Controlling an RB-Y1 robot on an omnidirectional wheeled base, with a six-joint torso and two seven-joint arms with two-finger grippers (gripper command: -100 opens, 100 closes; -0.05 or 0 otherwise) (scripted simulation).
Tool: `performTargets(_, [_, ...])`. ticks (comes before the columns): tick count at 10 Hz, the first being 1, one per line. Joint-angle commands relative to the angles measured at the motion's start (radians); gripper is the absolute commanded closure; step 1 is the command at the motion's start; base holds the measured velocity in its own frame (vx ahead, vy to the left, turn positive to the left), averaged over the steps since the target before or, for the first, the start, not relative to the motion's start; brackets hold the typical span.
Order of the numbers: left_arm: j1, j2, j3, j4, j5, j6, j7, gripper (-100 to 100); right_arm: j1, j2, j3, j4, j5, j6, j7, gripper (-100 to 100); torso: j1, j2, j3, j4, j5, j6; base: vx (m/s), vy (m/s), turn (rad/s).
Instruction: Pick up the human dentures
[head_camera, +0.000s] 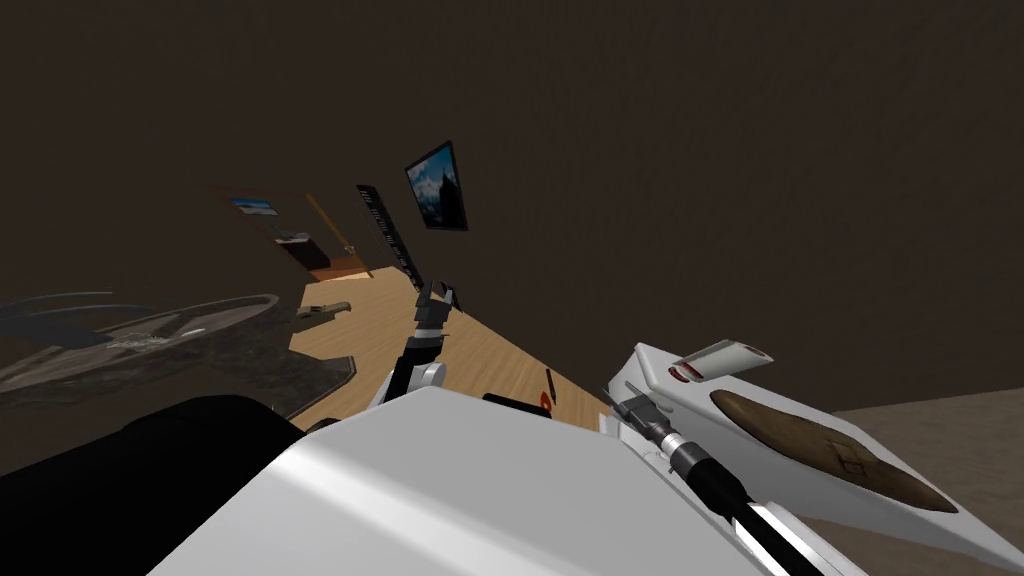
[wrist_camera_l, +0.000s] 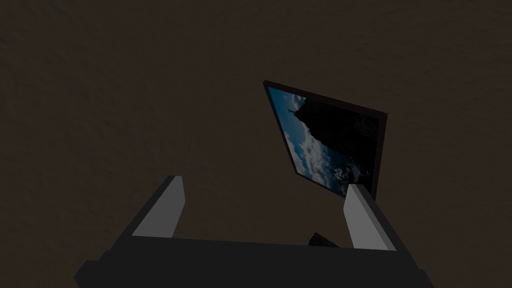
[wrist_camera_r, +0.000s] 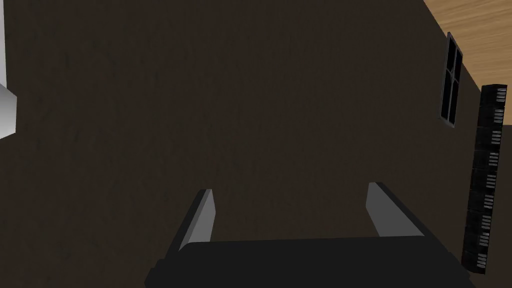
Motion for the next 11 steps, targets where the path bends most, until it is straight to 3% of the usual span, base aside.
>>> performTargets(1, [0.000,0.000,0.000,0.000,0.000,0.000,0.000,0,0.021,-0.050,0.010,0.050,-0.009,0.001,0.050,-100,0.000,0.000,0.000,0.000,0.000,0.000,0.038,0.042,0.179])
performTargets(3, [0.000,0.000,0.000,0.000,0.000,0.000,0.000,0,0.021,-0.078,0.010,0.050,-0.009,0.001,0.064,-100,0.001,-0.001,-0.001,0.000,0.000,0.000,0.014,0.015,0.067])
performTargets(4, [0.000,0.000,0.000,0.000,0.000,0.000,0.000,0,0.028,-0.112,0.027,0.099,-0.014,0.003,0.113,-100,-0.001,0.001,0.000,0.000,0.000,0.000,0.012,0.015,0.045])
performTargets(6, [0.000,0.000,0.000,0.000,0.000,0.000,0.000,0,0.028,-0.131,0.027,0.099,-0.014,0.003,0.113,-100,0.001,-0.001,0.000,0.000,0.000,0.000,0.022,0.025,0.092])
performTargets(7, [0.000,0.000,0.000,0.000,0.000,0.000,0.000,0,0.034,-0.176,0.043,0.144,-0.019,0.004,0.162,-100,0.000,0.000,0.000,0.000,0.000,0.000,0.027,0.033,0.105])
performTargets(11, [0.000,0.000,0.000,0.000,0.000,0.000,0.000,0,0.034,-0.183,0.043,0.147,-0.019,0.004,0.162,-100,-0.002,0.002,0.001,0.000,-0.001,0.000,0.000,-0.005,0.022])
